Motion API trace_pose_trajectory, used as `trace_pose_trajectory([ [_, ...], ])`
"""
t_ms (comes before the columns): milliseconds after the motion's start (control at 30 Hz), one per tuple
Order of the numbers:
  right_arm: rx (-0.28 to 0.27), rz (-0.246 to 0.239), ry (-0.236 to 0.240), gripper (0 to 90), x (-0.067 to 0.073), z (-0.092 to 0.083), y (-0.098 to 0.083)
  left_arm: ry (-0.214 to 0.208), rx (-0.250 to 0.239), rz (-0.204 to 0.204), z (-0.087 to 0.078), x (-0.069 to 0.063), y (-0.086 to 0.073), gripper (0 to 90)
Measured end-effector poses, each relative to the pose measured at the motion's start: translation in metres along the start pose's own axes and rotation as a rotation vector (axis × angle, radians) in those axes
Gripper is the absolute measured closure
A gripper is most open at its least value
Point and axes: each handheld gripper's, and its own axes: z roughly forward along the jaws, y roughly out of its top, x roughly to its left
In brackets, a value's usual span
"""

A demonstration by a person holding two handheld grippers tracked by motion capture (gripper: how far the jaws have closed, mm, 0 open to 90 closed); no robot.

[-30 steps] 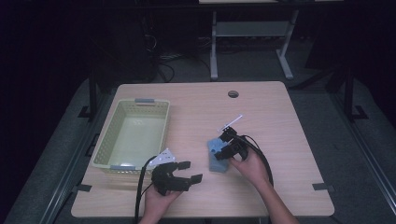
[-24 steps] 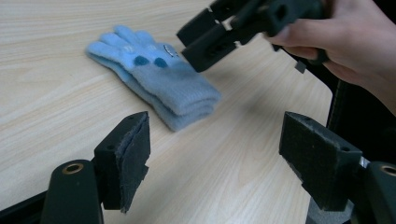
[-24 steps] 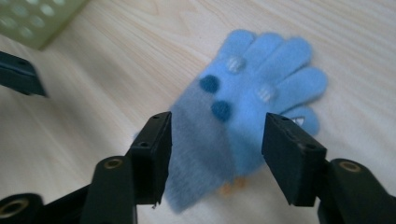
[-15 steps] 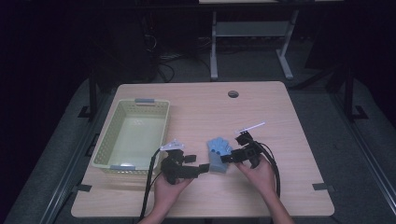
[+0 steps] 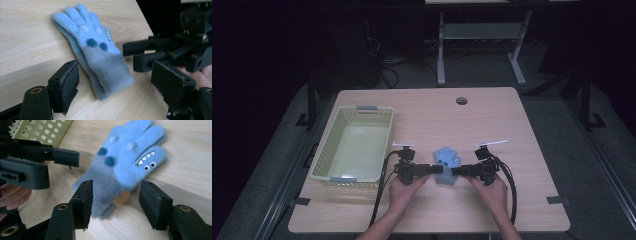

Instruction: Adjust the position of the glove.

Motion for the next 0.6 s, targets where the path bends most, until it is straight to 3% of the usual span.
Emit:
trace_pose_trajectory([
  [133,-0.002,0.032,0.017,46.2,-0.005,0.001,-0.002,0.010,0.033,-0.011,0.006,0.002,-0.001,25.1],
  [267,-0.016,0.059,0.035,47.9,-0.007,0.002,-0.005,-0.006,0.028,-0.031,0.011,0.004,-0.001,29.7],
  [600,-0.007,0.072,0.035,51.4,-0.006,0.008,-0.006,-0.007,0.050,-0.048,0.016,0.009,-0.001,38.9],
])
